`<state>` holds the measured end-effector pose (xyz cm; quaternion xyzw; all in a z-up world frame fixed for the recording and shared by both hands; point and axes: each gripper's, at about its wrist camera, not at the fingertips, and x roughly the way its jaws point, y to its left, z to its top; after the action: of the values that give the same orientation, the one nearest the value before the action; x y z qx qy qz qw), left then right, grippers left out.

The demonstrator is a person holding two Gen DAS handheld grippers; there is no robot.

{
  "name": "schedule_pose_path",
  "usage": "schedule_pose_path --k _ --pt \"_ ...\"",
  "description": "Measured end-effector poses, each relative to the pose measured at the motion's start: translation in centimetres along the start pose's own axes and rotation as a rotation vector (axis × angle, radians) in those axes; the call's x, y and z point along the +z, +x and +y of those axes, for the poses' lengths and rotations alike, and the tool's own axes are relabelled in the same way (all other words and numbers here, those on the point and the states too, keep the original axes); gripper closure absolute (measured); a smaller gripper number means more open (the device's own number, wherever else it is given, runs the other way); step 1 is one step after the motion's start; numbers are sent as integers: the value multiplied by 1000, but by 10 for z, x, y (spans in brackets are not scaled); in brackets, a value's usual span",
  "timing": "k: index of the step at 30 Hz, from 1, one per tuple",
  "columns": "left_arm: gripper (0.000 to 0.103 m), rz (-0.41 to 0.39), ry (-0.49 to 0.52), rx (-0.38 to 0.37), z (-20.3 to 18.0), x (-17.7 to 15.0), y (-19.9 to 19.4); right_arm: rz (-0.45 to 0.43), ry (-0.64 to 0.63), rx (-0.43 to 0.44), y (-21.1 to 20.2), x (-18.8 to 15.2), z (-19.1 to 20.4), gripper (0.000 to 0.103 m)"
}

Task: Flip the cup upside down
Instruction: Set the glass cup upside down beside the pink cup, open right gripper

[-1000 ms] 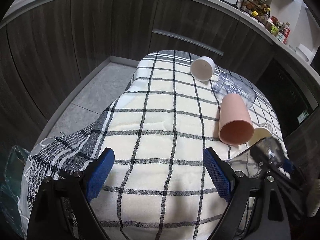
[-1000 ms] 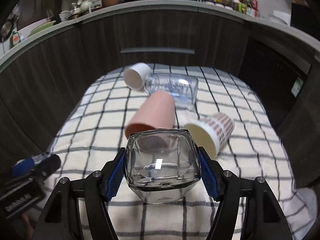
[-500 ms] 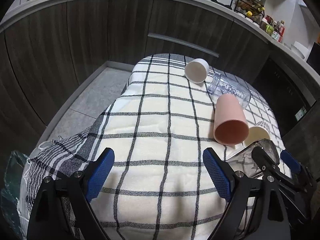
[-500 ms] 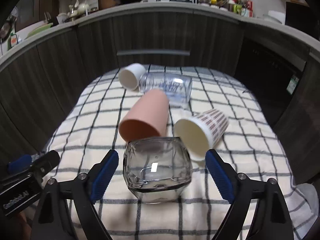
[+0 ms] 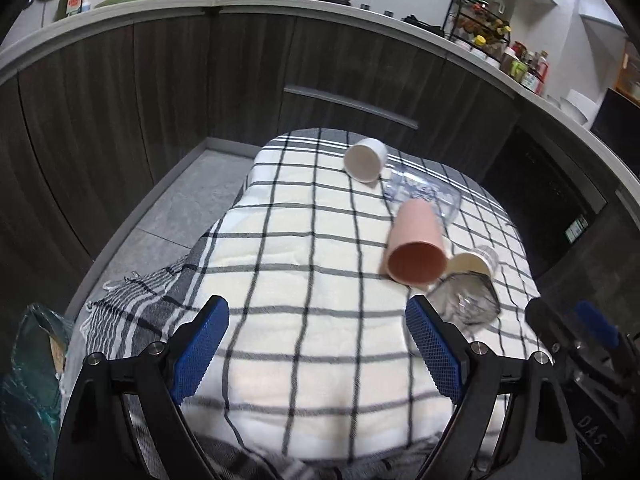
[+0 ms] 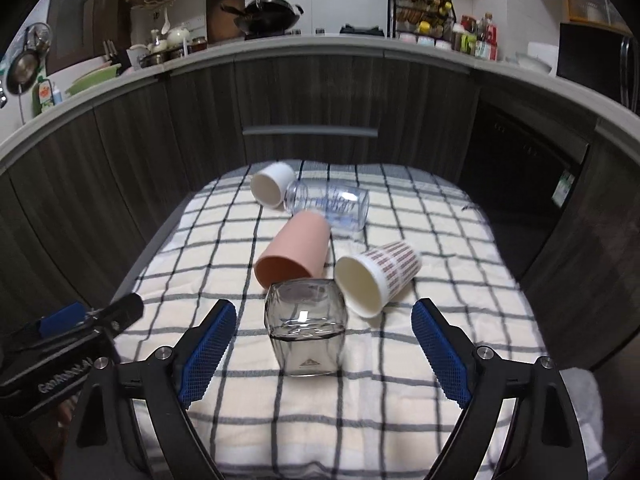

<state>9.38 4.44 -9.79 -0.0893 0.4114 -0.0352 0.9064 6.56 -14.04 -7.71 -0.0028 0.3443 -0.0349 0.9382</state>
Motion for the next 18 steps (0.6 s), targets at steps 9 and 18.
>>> schedule_pose_path --k 9,18 --pt "12 -45 37 6 -23 -6 -44 -47 62 -3 -45 -1 -27 11" --pt "12 -133 78 32 -40 -6 -90 -107 84 19 -75 3 -39 11"
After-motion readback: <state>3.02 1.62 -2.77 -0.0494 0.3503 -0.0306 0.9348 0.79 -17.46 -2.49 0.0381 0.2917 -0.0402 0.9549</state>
